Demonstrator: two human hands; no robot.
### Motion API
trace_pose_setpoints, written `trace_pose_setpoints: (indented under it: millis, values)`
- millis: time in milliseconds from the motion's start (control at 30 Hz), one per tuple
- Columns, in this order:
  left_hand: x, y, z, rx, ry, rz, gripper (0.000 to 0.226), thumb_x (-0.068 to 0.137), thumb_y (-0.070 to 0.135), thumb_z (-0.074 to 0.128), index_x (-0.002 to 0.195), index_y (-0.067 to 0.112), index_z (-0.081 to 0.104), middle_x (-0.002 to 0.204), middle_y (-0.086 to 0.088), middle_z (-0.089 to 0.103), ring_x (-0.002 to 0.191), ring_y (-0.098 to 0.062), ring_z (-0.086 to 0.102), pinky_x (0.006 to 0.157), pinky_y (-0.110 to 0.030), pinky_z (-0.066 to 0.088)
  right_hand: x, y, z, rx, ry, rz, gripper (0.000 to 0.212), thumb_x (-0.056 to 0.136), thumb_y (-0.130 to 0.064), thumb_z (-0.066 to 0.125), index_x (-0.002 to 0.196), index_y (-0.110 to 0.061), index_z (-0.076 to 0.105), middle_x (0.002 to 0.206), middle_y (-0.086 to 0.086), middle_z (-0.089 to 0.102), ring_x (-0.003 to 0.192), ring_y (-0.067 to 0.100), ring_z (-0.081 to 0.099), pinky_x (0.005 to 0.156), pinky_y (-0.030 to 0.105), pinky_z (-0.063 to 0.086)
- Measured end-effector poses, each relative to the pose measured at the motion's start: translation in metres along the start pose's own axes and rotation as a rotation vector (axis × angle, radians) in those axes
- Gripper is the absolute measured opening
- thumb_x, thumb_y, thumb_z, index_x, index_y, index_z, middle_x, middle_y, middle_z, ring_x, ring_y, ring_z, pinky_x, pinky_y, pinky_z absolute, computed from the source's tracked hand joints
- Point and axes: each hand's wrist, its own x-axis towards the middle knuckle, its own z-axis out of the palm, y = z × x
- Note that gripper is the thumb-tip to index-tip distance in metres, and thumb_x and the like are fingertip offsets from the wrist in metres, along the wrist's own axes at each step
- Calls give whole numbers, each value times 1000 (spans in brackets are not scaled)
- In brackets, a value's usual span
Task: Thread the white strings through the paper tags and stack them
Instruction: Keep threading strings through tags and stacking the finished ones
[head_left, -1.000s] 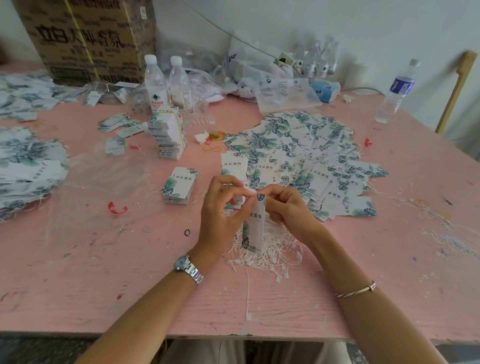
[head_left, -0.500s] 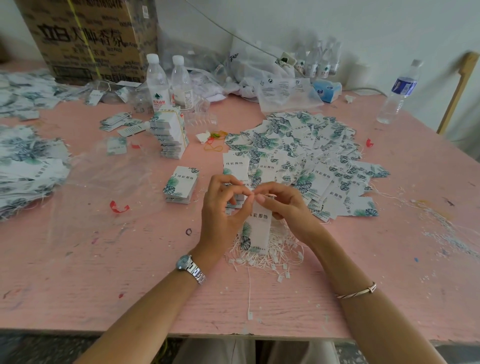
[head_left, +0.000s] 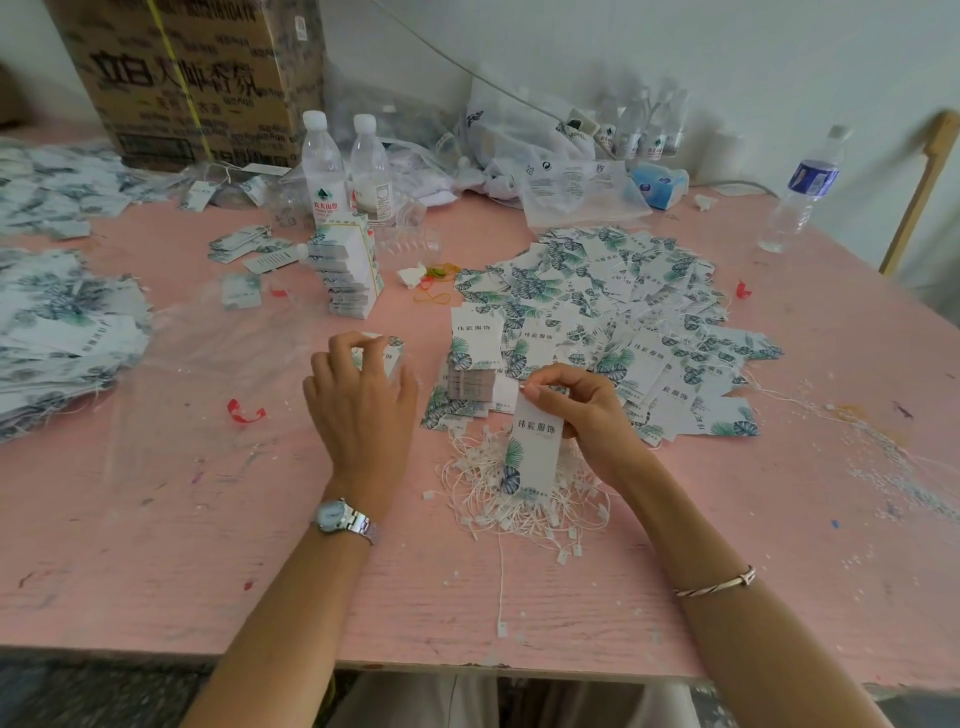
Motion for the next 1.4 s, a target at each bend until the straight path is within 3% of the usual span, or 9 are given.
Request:
trace_pose_setpoints:
  millis: [200, 433, 567, 733, 833, 1033, 1133, 1233, 1400]
  values:
    - [-3, -10, 2, 185, -214, -89, 43, 95, 40, 64, 128, 13, 67, 139, -7, 51, 109, -33, 44, 85, -41, 34, 2, 1, -1, 3, 24, 6, 10, 82, -23, 72, 74, -28, 75, 70, -1, 65, 73, 37, 41, 47, 26, 19]
    - [-1, -10, -1, 141, -190, -82, 32, 94, 31, 68, 119, 13, 73, 131, -6, 62, 107, -32, 49, 81, -43, 32, 1, 1, -2, -8, 7, 0, 8, 82, -25, 73, 75, -27, 75, 71, 2, 64, 74, 37, 41, 47, 24, 23]
    - [2, -10, -1, 53, -31, -71, 19, 93, 23, 69, 105, 13, 79, 118, -4, 68, 95, -32, 54, 74, -41, 32, 1, 1, -1, 0, 4, 0, 9, 82, -24, 72, 74, -26, 75, 70, 3, 63, 73, 37, 39, 46, 22, 22]
    - [2, -4, -3, -125, 399, 160, 6, 89, 22, 77, 89, 17, 80, 95, 0, 72, 73, -27, 55, 65, -36, 31, 1, 0, 0, 0, 16, 0, 11, 84, -24, 71, 74, -26, 73, 69, 5, 59, 71, 34, 37, 47, 22, 21]
    - [-4, 8, -4, -211, 505, 359, 10, 88, 27, 81, 79, 21, 79, 88, 6, 73, 65, -21, 53, 66, -36, 31, 0, 0, 1, -13, 11, -13, 10, 87, -25, 69, 77, -25, 72, 67, -1, 60, 61, 26, 40, 45, 18, 24]
    - [-19, 32, -3, -350, 488, 571, 12, 84, 32, 84, 76, 23, 81, 81, 11, 73, 67, -13, 50, 68, -36, 30, 1, -1, -2, 15, 94, -17, 7, 84, -32, 69, 78, -32, 72, 69, -3, 61, 56, 14, 46, 44, 17, 26]
    - [-22, 34, -2, -383, 451, 580, 11, 84, 31, 85, 77, 24, 81, 81, 11, 73, 66, -14, 49, 68, -36, 29, 2, 0, -3, 21, 117, -11, 7, 84, -37, 74, 78, -33, 72, 75, 1, 61, 62, 21, 47, 46, 21, 26]
    - [-23, 34, -1, -412, 430, 612, 10, 83, 29, 85, 77, 23, 81, 81, 11, 73, 70, -11, 49, 69, -34, 29, 3, 3, -5, 17, 143, -2, 3, 90, -24, 68, 88, -26, 70, 77, 5, 59, 66, 24, 48, 46, 22, 27]
    - [-27, 38, 4, -462, 341, 682, 12, 86, 27, 83, 77, 20, 80, 85, 10, 73, 70, -11, 57, 71, -35, 33, 4, 6, -8, 38, 159, 18, 14, 99, -11, 56, 99, -18, 68, 74, 0, 65, 52, 7, 51, 44, 17, 31]
